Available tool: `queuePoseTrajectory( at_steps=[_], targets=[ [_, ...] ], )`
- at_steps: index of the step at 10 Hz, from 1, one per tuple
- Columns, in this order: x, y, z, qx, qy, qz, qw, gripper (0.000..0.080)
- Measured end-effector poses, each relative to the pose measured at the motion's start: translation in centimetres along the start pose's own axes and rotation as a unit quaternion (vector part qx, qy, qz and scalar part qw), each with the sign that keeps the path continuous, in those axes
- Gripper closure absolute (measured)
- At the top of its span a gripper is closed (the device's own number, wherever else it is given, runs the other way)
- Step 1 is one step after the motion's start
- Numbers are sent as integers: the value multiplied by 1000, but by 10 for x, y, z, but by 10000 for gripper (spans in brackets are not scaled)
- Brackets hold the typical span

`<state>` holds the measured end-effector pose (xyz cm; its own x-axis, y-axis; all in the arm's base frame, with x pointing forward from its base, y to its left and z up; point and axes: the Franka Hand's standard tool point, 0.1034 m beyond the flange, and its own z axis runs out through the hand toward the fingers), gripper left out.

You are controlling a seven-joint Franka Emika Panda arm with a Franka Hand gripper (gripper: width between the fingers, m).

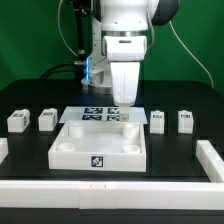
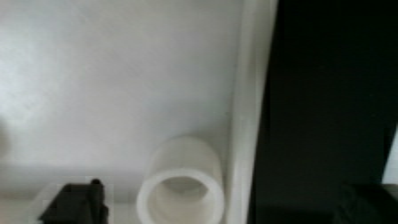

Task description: Assemble one leg

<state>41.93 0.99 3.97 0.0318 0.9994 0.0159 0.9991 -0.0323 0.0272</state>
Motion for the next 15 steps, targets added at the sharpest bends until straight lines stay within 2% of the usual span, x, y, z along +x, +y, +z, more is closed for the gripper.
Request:
queuePoseTrajectory(
  at_steps=[3,4,6,7,8,9,10,11,15],
  targets=[
    [-16,-8,18,15,3,18,1000,150],
    [-17,-10,24,20,4,21,1000,150],
    [-14,-9,25,21,4,32,999,152],
    [-12,-10,25,21,4,44,999,324],
    [-13,-10,25,21,4,45,999,324],
    [-13,-10,25,21,4,45,999,526],
    [-14,-10,25,22,4,46,999,526],
    [-14,-10,25,22,4,46,999,722],
    [-14,-10,25,21,4,47,999,741]
  ],
)
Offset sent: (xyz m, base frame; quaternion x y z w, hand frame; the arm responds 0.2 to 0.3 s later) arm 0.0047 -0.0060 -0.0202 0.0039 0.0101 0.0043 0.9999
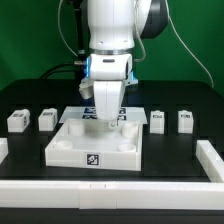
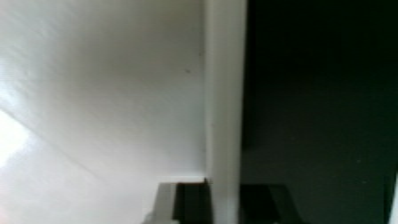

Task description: Assemble one leg

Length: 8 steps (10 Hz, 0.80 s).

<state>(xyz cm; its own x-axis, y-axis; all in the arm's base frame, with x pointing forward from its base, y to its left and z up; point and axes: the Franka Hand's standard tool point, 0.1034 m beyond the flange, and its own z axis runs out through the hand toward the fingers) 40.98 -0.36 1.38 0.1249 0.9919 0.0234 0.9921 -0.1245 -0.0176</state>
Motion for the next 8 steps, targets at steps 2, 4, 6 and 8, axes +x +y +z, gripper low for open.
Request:
queuePoseTrajectory(
  at_steps=[2,4,6,8],
  targets=[
    [0,0,0,0,0,0,1000,741],
    [0,0,0,0,0,0,1000,741],
    [0,0,0,0,0,0,1000,741],
    [21,10,1,-3,2,-12,1000,741]
  ],
)
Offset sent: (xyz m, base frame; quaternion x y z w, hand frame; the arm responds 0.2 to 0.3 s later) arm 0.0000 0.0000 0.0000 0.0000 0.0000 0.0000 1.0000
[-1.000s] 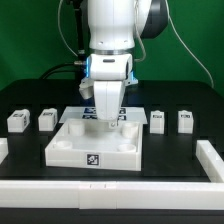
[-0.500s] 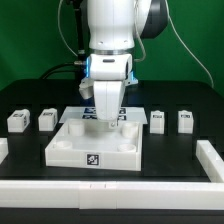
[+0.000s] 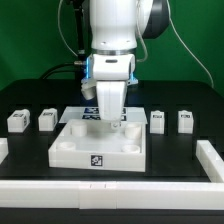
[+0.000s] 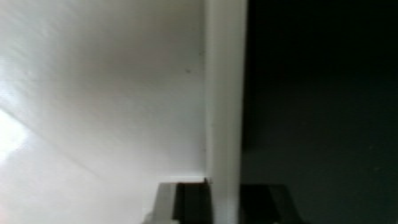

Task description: Assemble one leg

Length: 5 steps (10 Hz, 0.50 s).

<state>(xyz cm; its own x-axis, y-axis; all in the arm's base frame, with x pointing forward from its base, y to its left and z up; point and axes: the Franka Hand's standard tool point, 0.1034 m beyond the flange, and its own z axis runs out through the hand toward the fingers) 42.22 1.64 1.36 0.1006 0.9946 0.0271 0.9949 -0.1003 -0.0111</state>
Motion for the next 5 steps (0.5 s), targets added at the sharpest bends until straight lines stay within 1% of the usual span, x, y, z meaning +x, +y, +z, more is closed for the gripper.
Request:
queuePoseTrajectory(
  at_steps=[2,4,5],
  targets=[
    [28,17,0,2,1,-25,1000,741],
    [49,34,0,-3,7,-44,999,741],
    [59,41,1,-8,10,-51,999,741]
  ],
)
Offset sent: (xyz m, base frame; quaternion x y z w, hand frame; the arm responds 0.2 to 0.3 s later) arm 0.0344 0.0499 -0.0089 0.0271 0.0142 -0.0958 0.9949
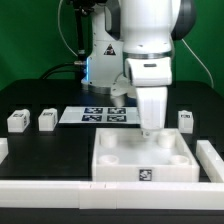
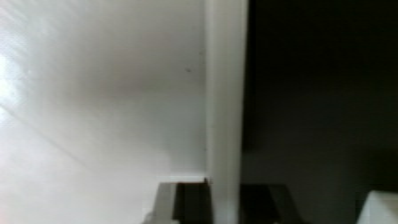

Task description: Assemble one leg

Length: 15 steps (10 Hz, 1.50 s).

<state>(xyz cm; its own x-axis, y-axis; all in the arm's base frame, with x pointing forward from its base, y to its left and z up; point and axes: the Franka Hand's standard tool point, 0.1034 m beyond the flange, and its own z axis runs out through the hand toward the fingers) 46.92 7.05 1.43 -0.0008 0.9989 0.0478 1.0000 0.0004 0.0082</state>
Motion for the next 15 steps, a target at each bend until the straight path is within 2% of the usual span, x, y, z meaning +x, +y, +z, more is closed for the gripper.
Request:
queuePoseTrajectory(
  at_steps=[3,7,8,9,11,12,13,14,15],
  targets=[
    [8,13,0,-7,5,7,1000,741],
    [10,26,0,-9,6,23,1000,741],
    [11,25,0,-11,7,35,999,741],
    [11,24,1,-10,7,41,999,636],
    [10,24,1,-11,7,42,999,349],
    [10,24,1,-11,7,43,999,349],
    [9,24,1,-11,7,43,999,203],
    [9,24,1,-10,7,43,999,203],
    [9,24,1,-10,7,43,999,161]
  ],
)
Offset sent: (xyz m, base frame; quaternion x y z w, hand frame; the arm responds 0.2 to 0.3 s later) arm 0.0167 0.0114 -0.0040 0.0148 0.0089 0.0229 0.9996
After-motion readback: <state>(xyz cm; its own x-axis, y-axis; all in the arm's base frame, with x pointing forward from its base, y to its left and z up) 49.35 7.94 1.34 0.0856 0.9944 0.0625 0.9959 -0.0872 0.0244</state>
